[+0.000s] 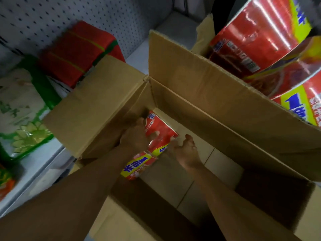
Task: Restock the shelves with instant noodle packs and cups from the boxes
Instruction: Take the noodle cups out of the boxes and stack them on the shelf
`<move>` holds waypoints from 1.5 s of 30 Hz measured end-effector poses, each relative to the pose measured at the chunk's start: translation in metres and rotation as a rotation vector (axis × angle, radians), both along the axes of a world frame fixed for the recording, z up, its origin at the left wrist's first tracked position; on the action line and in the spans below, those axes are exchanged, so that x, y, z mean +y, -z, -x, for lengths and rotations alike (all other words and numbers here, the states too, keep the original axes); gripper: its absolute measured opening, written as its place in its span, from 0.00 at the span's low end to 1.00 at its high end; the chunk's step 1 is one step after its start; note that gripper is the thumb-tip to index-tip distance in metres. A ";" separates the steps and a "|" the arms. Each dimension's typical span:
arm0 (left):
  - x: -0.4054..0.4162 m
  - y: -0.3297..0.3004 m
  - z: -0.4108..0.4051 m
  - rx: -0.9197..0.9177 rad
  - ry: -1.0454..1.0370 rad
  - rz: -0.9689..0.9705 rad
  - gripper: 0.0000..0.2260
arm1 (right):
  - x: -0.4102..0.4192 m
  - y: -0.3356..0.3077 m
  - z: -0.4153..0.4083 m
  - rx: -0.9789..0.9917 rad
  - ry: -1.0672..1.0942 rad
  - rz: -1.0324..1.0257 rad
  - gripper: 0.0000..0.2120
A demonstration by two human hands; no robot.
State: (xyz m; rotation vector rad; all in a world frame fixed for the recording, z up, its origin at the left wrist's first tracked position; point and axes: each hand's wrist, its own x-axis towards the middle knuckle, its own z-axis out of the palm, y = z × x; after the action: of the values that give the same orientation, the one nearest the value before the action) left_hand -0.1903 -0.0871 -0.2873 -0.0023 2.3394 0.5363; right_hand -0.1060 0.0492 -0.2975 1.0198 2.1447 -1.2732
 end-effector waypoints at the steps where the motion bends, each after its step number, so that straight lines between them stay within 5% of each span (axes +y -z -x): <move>1: 0.002 0.010 0.006 -0.010 -0.025 -0.015 0.37 | 0.000 0.010 0.005 -0.018 0.086 0.037 0.34; 8: 0.009 0.046 0.013 -0.008 0.007 -0.072 0.35 | -0.006 0.061 0.029 -0.068 0.501 0.456 0.32; 12: 0.007 0.046 0.002 0.071 0.072 -0.051 0.39 | -0.005 0.059 0.029 -0.044 0.637 0.518 0.18; 15: 0.017 0.035 -0.016 0.107 0.093 -0.114 0.40 | 0.003 0.044 0.015 -0.019 0.664 0.374 0.19; 20: 0.045 0.028 -0.061 -0.081 0.097 -0.215 0.42 | 0.021 0.006 -0.036 -0.040 0.687 0.111 0.23; 30: 0.072 0.037 -0.111 -0.183 0.233 -0.281 0.28 | 0.038 0.002 -0.106 -0.052 0.640 -0.019 0.28; 36: 0.054 0.020 -0.102 -0.163 0.326 -0.271 0.36 | 0.021 -0.014 -0.104 -0.084 0.207 -0.374 0.41; 45: -0.013 0.004 -0.056 0.329 0.143 0.089 0.28 | -0.036 -0.023 -0.065 0.147 0.050 -0.108 0.20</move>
State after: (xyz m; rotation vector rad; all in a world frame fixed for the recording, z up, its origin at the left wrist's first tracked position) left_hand -0.1343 -0.1002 -0.2912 0.2258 2.6559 0.3836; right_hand -0.0413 0.0128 -0.2744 1.0592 2.3350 -1.3044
